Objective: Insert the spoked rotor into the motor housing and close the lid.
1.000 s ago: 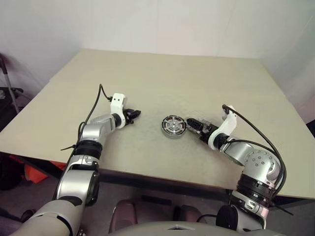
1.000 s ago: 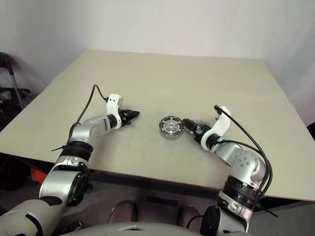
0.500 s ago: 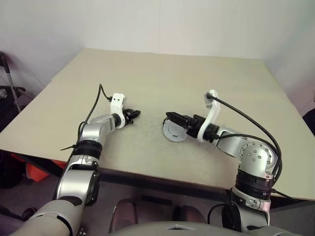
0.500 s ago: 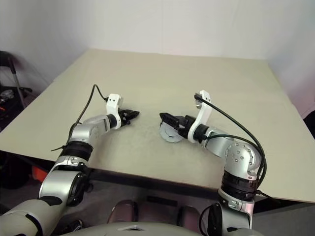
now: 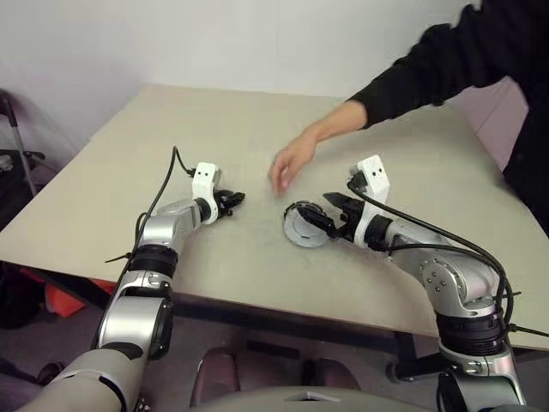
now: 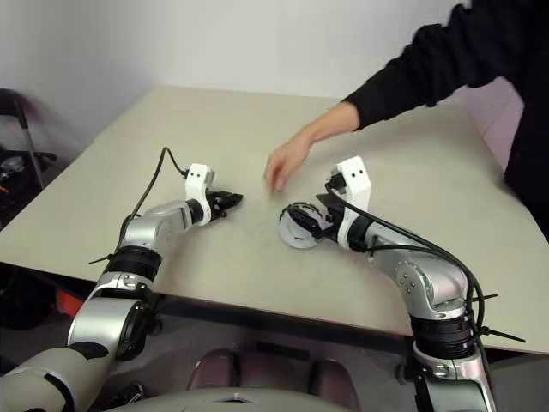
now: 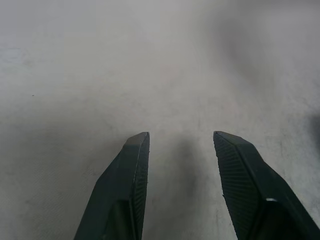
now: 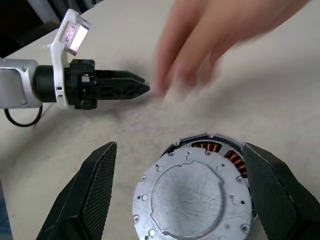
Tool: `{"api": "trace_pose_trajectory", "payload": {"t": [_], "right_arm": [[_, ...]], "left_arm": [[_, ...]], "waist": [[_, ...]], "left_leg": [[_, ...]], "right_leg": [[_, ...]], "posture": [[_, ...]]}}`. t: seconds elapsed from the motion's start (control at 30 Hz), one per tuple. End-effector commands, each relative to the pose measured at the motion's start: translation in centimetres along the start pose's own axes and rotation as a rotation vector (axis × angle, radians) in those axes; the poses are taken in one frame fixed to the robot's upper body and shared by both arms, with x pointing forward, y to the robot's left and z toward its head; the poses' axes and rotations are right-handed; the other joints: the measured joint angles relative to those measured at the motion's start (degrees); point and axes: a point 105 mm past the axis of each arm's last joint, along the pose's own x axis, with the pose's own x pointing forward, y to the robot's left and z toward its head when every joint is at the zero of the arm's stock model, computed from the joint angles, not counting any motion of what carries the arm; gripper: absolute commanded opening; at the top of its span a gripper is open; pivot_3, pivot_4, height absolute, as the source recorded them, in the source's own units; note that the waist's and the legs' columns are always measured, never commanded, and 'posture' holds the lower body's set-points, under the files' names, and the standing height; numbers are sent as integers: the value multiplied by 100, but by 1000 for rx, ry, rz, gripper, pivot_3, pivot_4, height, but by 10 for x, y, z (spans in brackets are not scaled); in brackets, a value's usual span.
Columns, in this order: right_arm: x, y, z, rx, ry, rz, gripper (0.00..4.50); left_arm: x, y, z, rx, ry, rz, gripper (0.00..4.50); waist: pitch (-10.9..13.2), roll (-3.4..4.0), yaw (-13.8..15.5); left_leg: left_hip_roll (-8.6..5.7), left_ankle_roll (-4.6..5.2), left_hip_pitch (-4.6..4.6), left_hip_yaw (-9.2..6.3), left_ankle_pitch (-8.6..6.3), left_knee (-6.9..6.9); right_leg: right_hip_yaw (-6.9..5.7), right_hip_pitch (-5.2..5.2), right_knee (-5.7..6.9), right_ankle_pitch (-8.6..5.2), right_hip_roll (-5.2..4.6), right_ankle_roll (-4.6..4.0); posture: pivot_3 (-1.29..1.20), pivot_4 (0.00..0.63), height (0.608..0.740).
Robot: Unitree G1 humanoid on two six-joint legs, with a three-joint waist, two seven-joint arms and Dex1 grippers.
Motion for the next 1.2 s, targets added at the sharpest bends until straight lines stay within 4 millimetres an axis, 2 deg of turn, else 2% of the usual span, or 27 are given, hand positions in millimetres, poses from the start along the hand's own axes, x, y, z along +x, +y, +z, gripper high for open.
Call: {"api": "trace_pose_trajectory", "payload": {"t": [0.03,0.23,0.43,0.73,0.9,1.03,1.2], "right_arm": [[-10,-11,8,-78,-14,-50,4470],[-40,-72,-1,-97,84,-326,4470],[-58,-105,-18,-93,163,-500,4470],[-56,-106,-12,-159,144,-478,4470],[-60,-118,-4,-199,147,-513,4470],[-63,-124,-3,-236,172,-538,4470],[-61,-121,0,-208,148,-521,4470]], "left_arm": [[-2,-3,19,34,-57,-9,2166],[-3,-1,18,31,-58,-3,2166],[-2,-1,18,30,-60,-3,2166],[-11,-11,32,100,-113,-98,2166],[-20,-18,38,138,-135,-178,2166],[-20,-20,34,141,-123,-179,2166],[-19,-24,32,133,-119,-201,2166]], "waist": [[0,0,0],[0,-1,0],[0,0,-24],[0,0,-50],[0,0,-54],[0,0,-54],[0,0,-55]], "left_leg": [[0,1,-1,0,-1,3],[0,9,-8,0,-5,15],[2,31,-12,0,-17,30],[3,59,-18,0,-33,55],[3,68,-19,1,-38,65],[3,68,-17,1,-38,67],[3,69,-18,1,-39,68]], "right_leg": [[0,0,0,3,0,-5],[0,0,2,11,-1,-18],[0,0,4,11,0,-19],[0,0,6,13,-2,-21],[0,1,9,13,-3,-22],[0,3,12,13,-4,-22],[0,3,12,13,-3,-23]], "posture": [[0,0,740],[0,0,740],[0,0,740],[0,0,740],[0,0,740],[0,0,740],[0,0,740]]}}
